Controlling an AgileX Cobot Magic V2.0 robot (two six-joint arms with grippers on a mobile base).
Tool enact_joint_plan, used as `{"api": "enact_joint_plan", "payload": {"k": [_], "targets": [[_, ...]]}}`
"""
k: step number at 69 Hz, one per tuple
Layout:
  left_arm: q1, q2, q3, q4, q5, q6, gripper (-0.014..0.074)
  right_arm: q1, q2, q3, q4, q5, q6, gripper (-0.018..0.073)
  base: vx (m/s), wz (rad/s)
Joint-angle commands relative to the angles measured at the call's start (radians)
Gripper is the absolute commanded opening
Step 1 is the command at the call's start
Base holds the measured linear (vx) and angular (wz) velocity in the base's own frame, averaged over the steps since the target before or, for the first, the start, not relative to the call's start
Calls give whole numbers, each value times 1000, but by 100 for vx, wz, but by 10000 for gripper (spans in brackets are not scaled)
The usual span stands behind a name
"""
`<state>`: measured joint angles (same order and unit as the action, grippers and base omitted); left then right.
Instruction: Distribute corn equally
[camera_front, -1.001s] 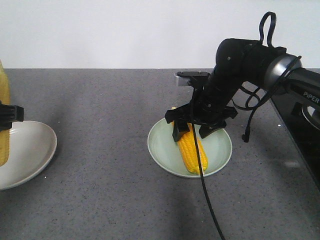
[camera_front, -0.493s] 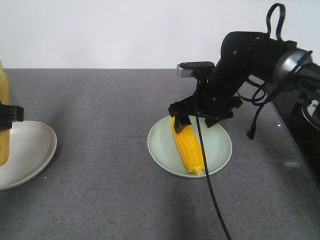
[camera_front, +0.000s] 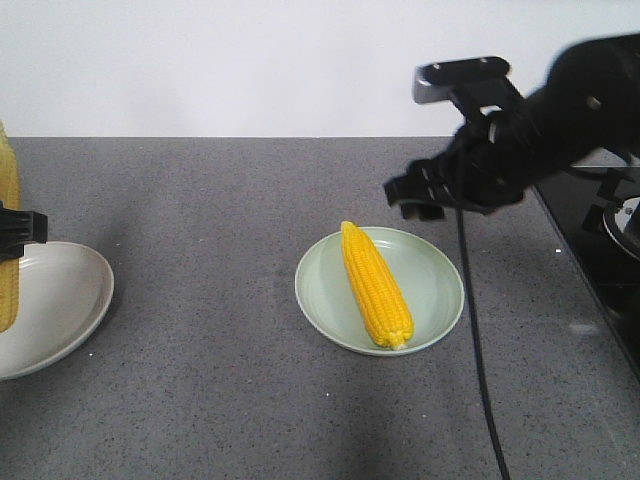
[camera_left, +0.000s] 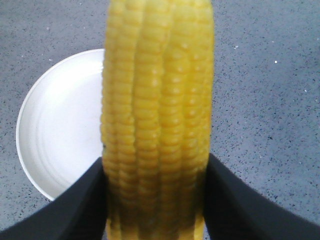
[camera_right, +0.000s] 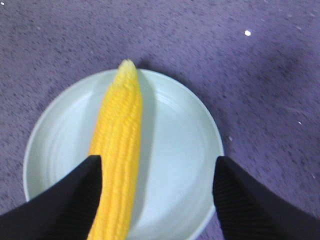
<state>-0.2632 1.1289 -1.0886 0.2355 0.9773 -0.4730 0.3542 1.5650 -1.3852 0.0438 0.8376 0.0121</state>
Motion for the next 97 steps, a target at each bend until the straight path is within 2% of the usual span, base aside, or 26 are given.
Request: {"api": "enact_joint_plan", "payload": {"k": [1,11,34,54,66,82,97], "targets": [[3,-20,-25,13,-47,-9,133,-3,-138,92,-30,-117,8,358,0,0],[3,-20,-25,13,-47,-9,133,-3,-294,256,-30,-193,11,275,0,0],[3,-20,-25,13,-47,-9,133,-4,-677,546,-27,-267,17,-18,0,0],[3,-20,-25,13,-47,-9,133,-4,-972,755,-30,-282,43,-11,0,0],[3,-20,-25,13,-47,-9,133,-4,-1096,890,-80,-338,63,-8,0,0],[3,-20,-25,13,-47,-9,133,-4,-1154,997,-192,-381,230,-8,0,0],[3,-20,-25,13,-47,-9,133,-4,-1154,997,-239,-387,222,-8,0,0]]}}
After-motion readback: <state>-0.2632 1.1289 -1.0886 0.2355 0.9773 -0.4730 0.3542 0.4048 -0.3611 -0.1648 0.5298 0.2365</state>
